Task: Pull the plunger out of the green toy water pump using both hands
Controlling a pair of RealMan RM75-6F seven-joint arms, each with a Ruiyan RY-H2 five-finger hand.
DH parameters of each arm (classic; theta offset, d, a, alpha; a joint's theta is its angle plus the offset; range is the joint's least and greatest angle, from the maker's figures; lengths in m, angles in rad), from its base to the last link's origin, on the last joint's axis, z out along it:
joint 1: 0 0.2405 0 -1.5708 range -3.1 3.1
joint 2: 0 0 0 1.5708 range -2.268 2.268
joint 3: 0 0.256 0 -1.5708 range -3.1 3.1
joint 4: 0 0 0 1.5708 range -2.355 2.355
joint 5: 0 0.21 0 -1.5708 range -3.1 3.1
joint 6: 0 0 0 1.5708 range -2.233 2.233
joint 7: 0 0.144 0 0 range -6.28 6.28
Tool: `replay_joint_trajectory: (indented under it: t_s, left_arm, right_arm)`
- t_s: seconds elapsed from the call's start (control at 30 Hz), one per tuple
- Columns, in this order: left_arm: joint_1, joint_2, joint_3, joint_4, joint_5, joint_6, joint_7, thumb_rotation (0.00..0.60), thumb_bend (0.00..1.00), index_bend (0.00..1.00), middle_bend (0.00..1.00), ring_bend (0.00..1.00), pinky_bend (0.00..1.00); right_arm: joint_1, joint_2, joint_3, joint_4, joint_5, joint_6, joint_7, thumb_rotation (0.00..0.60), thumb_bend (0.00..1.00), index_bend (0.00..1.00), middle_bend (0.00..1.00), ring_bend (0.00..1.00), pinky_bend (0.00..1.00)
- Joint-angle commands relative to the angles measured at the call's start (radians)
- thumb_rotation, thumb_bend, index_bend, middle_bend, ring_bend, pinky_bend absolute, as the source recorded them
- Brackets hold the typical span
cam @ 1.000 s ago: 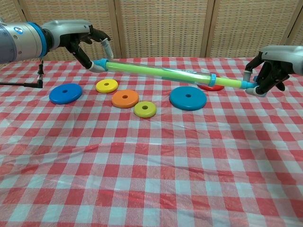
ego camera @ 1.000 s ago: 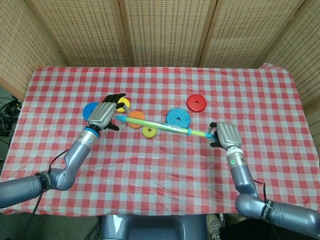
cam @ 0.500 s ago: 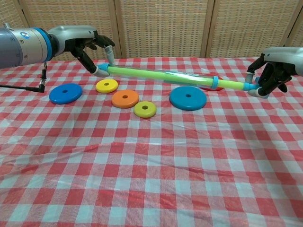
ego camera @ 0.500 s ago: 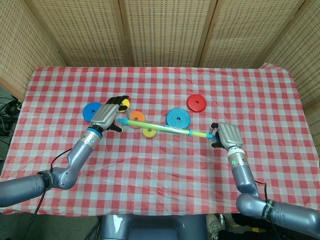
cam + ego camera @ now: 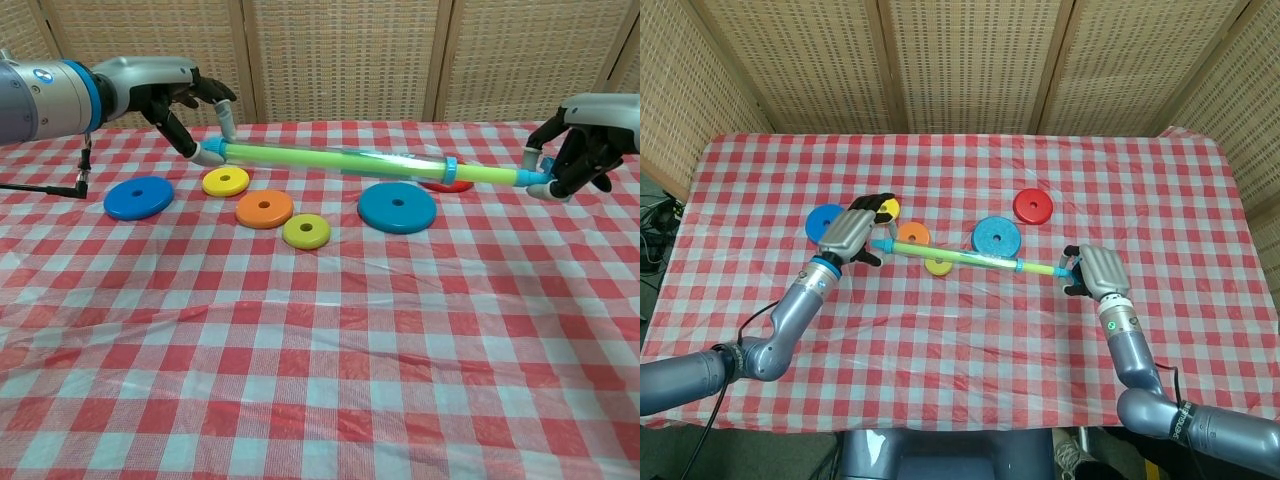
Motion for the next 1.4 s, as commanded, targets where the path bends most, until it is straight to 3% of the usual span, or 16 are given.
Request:
replay_joint_trajectory:
  t_s: [0.03, 0.9, 1.4]
  left_arm:
    - [0.005, 0.003, 0.005, 0.001, 0.000, -0.002, -0.006, 0.600, 0.30, 0.51, 0.00, 0.00, 0.00]
    - [0.132, 0.119, 0.056, -0.008, 0.107, -0.009, -0.145, 0.600, 0.30, 0.51, 0.00, 0.00, 0.00]
    - [0.165, 0.163, 0.066, 0.006, 0.155, -0.030, -0.187, 0.600, 0.30, 0.51, 0.00, 0.00, 0.00]
  right_arm:
    - [-0.002, 0.006, 0.000, -0.001, -0.003, 0.006, 0.001, 0.600, 0.61, 0.67, 1.00, 1.00, 0.76]
    - [-0.043, 0.035, 0.012, 0.125, -0.020, -0.025, 0.101, 0.600, 0.61, 0.67, 1.00, 1.00, 0.76]
    - [-0.064, 0.054, 0.010, 0.107, -0.016, -0.001, 0.089, 0.600, 0.61, 0.67, 1.00, 1.00, 0.76]
